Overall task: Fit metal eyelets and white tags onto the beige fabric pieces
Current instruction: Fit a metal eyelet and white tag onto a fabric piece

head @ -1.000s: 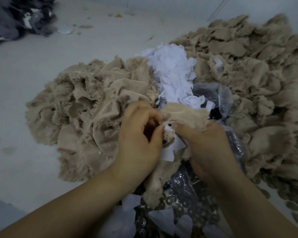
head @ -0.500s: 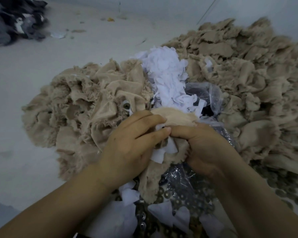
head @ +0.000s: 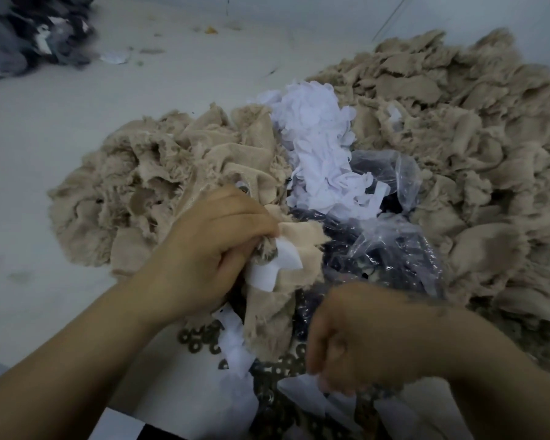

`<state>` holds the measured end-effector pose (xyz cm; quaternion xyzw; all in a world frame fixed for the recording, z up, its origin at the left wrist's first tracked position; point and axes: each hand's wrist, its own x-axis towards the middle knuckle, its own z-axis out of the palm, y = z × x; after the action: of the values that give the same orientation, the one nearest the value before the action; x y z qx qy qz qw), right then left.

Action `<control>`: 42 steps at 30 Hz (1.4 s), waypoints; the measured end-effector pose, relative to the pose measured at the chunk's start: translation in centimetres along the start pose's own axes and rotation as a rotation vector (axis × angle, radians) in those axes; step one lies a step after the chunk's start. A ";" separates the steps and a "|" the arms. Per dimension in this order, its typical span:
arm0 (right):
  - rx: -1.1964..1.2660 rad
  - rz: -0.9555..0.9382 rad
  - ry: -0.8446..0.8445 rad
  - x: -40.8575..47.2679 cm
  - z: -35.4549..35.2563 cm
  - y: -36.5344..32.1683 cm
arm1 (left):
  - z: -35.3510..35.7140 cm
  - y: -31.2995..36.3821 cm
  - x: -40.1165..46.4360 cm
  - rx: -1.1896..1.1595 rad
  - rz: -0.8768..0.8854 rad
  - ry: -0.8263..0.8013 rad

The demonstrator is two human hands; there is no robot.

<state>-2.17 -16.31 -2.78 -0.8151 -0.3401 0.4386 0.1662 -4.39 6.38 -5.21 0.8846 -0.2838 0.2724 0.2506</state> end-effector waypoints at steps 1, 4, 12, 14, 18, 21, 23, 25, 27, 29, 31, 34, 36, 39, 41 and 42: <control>-0.095 -0.014 0.071 0.5 0.6 0.3 | 0.3 0.1 0.0 -0.018 0.011 -0.014; -0.201 -0.027 0.330 1.0 1.3 0.7 | 1.2 0.3 -0.3 -0.041 0.024 -0.044; -0.391 -0.080 0.485 1.2 2.6 1.2 | 1.0 0.2 -1.0 -0.048 0.033 -0.052; -0.441 -0.086 0.522 1.5 2.9 1.3 | 1.1 0.3 -1.1 -0.042 0.026 -0.059; -0.451 -0.095 0.531 1.9 3.3 1.1 | 1.1 0.3 -1.2 -0.052 0.017 -0.071; -0.305 -0.051 0.531 1.1 2.3 1.6 | 1.1 0.4 -1.2 -0.060 0.018 -0.064; -0.164 -0.012 0.572 0.3 0.9 2.0 | 1.0 0.4 -1.2 -0.064 0.014 -0.057; -0.049 -0.015 0.653 -0.4 -0.5 2.2 | 1.0 0.4 -1.2 -0.065 0.013 -0.050; 0.045 -0.042 0.658 -0.8 -1.5 2.0 | 1.1 0.4 -1.2 -0.071 0.019 -0.046; 0.088 -0.059 0.605 -0.9 -2.0 1.6 | 1.2 0.4 -1.2 -0.077 0.025 -0.042; 0.097 -0.062 0.621 -0.8 -2.3 1.6 | 1.2 0.4 -1.1 -0.082 0.031 -0.033; 0.089 -0.077 0.712 -0.6 -2.7 1.6 | 1.2 0.4 -0.9 -0.096 0.046 -0.026; 0.146 -0.087 0.791 -0.6 -3.0 1.5 | 1.2 0.5 -0.8 -0.105 0.058 -0.034; 0.319 -0.141 1.045 -0.7 -3.5 1.5 | 1.4 0.9 -0.4 -0.118 0.074 -0.033; 0.386 -0.210 1.165 -0.1 -3.2 0.9 | 1.7 1.2 -0.1 -0.133 0.078 -0.019; 0.393 -0.244 1.172 0.5 -2.7 0.4 | 2.0 1.4 0.1 -0.137 0.080 -0.007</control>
<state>0.42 -16.15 -1.76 -0.8296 -0.1961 -0.0487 0.5205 -4.56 4.17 -6.19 0.8543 -0.3376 0.2592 0.2983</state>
